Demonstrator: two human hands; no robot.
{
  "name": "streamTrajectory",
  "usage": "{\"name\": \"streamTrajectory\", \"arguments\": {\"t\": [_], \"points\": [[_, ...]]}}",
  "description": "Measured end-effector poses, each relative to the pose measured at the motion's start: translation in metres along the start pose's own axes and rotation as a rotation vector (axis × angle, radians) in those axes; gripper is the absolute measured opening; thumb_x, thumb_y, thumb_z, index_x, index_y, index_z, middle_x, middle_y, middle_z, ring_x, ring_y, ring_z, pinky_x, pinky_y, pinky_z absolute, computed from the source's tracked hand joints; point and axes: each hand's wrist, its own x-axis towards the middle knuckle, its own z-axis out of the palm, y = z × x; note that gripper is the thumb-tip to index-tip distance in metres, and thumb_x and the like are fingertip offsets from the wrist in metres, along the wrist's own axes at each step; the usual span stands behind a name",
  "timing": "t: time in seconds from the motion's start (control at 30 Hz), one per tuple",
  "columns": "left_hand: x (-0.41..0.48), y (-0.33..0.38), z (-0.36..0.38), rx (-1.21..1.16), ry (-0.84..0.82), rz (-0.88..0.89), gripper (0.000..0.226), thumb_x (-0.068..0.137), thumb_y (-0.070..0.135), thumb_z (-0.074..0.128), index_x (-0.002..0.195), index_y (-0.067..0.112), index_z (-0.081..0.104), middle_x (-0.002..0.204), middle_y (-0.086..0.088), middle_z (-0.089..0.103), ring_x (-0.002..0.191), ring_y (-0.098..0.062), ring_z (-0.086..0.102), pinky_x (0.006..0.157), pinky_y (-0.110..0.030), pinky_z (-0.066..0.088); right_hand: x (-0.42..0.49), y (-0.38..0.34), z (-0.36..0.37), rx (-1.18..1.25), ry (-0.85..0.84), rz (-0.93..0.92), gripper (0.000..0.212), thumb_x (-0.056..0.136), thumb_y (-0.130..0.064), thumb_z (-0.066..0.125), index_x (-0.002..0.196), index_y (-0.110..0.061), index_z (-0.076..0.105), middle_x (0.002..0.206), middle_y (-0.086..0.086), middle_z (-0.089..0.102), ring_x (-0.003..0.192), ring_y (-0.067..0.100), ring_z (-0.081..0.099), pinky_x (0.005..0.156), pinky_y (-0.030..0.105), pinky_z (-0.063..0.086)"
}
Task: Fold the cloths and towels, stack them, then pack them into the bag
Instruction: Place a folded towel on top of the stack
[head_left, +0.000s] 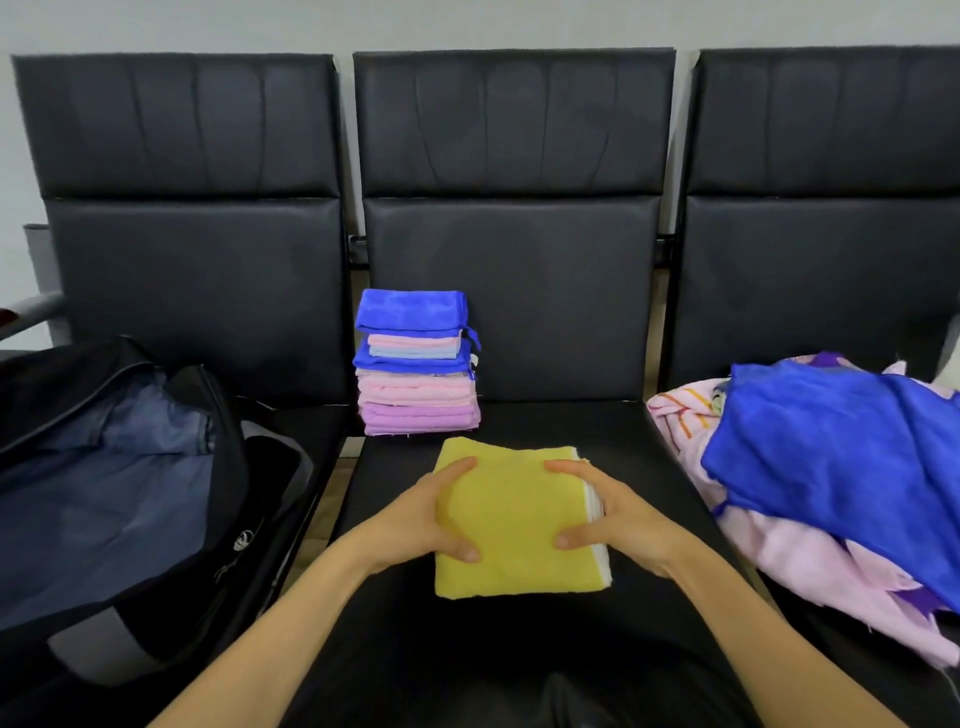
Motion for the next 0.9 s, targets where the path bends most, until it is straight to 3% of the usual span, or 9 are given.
{"name": "streamTrajectory", "arguments": {"t": [0.13, 0.23, 0.33, 0.4, 0.47, 0.53, 0.6, 0.73, 0.9], "points": [[0.002, 0.005, 0.004, 0.115, 0.144, 0.001, 0.102, 0.071, 0.014, 0.081, 0.149, 0.035, 0.019, 0.145, 0.001, 0.027, 0.129, -0.017, 0.033, 0.108, -0.035, 0.033, 0.003, -0.003, 0.009, -0.309, 0.123, -0.008, 0.074, 0.072, -0.011, 0.079, 0.128, -0.041, 0.041, 0.126, -0.011, 0.04, 0.11, 0.009, 0.046, 0.077, 0.016, 0.043], [0.001, 0.007, 0.008, 0.188, 0.291, 0.051, 0.087, 0.075, 0.011, 0.076, 0.147, 0.027, 0.03, 0.139, 0.001, 0.039, 0.129, -0.018, 0.04, 0.101, -0.028, 0.035, 0.01, -0.001, 0.017, -0.456, 0.273, -0.053, 0.067, 0.074, -0.014, 0.079, 0.128, -0.038, 0.045, 0.124, -0.005, 0.05, 0.115, 0.015, 0.05, 0.086, 0.023, 0.046], [0.002, 0.009, 0.009, 0.308, 0.417, 0.112, 0.053, 0.078, 0.009, 0.069, 0.128, 0.023, 0.055, 0.115, 0.002, 0.059, 0.106, -0.011, 0.055, 0.084, -0.018, 0.042, 0.014, -0.006, 0.021, -0.591, 0.364, -0.084, 0.055, 0.079, -0.017, 0.075, 0.129, -0.024, 0.052, 0.119, 0.003, 0.059, 0.112, 0.021, 0.057, 0.094, 0.028, 0.045], [0.002, 0.008, 0.009, 0.443, 0.466, 0.121, 0.036, 0.076, 0.011, 0.068, 0.112, 0.019, 0.065, 0.096, 0.004, 0.054, 0.091, -0.013, 0.056, 0.071, -0.018, 0.041, 0.017, -0.009, 0.021, -0.757, 0.402, -0.095, 0.047, 0.082, -0.021, 0.073, 0.125, -0.018, 0.056, 0.117, 0.003, 0.06, 0.11, 0.021, 0.058, 0.09, 0.023, 0.042], [0.003, 0.0, 0.008, 0.42, 0.498, 0.155, 0.021, 0.071, 0.015, 0.073, 0.091, 0.02, 0.067, 0.098, 0.007, 0.043, 0.097, -0.012, 0.048, 0.072, -0.017, 0.038, 0.017, -0.008, 0.021, -0.874, 0.44, -0.071, 0.039, 0.085, -0.025, 0.068, 0.122, -0.02, 0.057, 0.115, 0.001, 0.055, 0.108, 0.017, 0.056, 0.083, 0.019, 0.041], [0.003, -0.006, 0.003, 0.291, 0.454, 0.197, 0.022, 0.067, 0.015, 0.077, 0.085, 0.022, 0.065, 0.121, 0.012, 0.036, 0.12, -0.006, 0.032, 0.092, -0.018, 0.032, 0.015, -0.002, 0.016, -0.733, 0.446, -0.12, 0.029, 0.082, -0.026, 0.07, 0.109, -0.024, 0.061, 0.117, -0.003, 0.044, 0.11, 0.012, 0.048, 0.079, 0.018, 0.04], [0.003, -0.007, -0.002, 0.06, 0.381, 0.186, 0.031, 0.072, 0.012, 0.076, 0.096, 0.024, 0.062, 0.127, 0.012, 0.046, 0.125, -0.007, 0.037, 0.099, -0.025, 0.035, 0.011, 0.001, 0.01, -0.466, 0.395, -0.133, 0.032, 0.075, -0.023, 0.078, 0.102, -0.026, 0.06, 0.126, -0.007, 0.039, 0.114, 0.011, 0.043, 0.081, 0.02, 0.043], [0.006, -0.003, -0.002, -0.357, 0.297, 0.069, 0.04, 0.089, 0.017, 0.064, 0.124, 0.027, 0.048, 0.12, 0.006, 0.059, 0.112, -0.014, 0.058, 0.097, -0.037, 0.049, 0.011, 0.0, 0.009, 0.152, 0.272, -0.083, 0.043, 0.08, -0.02, 0.072, 0.119, -0.026, 0.055, 0.119, 0.0, 0.063, 0.111, 0.021, 0.061, 0.09, 0.04, 0.053], [0.014, -0.009, 0.006, -0.662, 0.262, -0.079, 0.038, 0.092, 0.03, 0.06, 0.123, 0.016, 0.042, 0.124, -0.007, 0.056, 0.107, -0.023, 0.063, 0.078, -0.04, 0.059, 0.02, 0.005, 0.008, 0.313, 0.283, 0.094, 0.046, 0.092, -0.033, 0.056, 0.133, -0.021, 0.038, 0.125, 0.006, 0.056, 0.11, 0.022, 0.06, 0.09, 0.04, 0.053]]}}
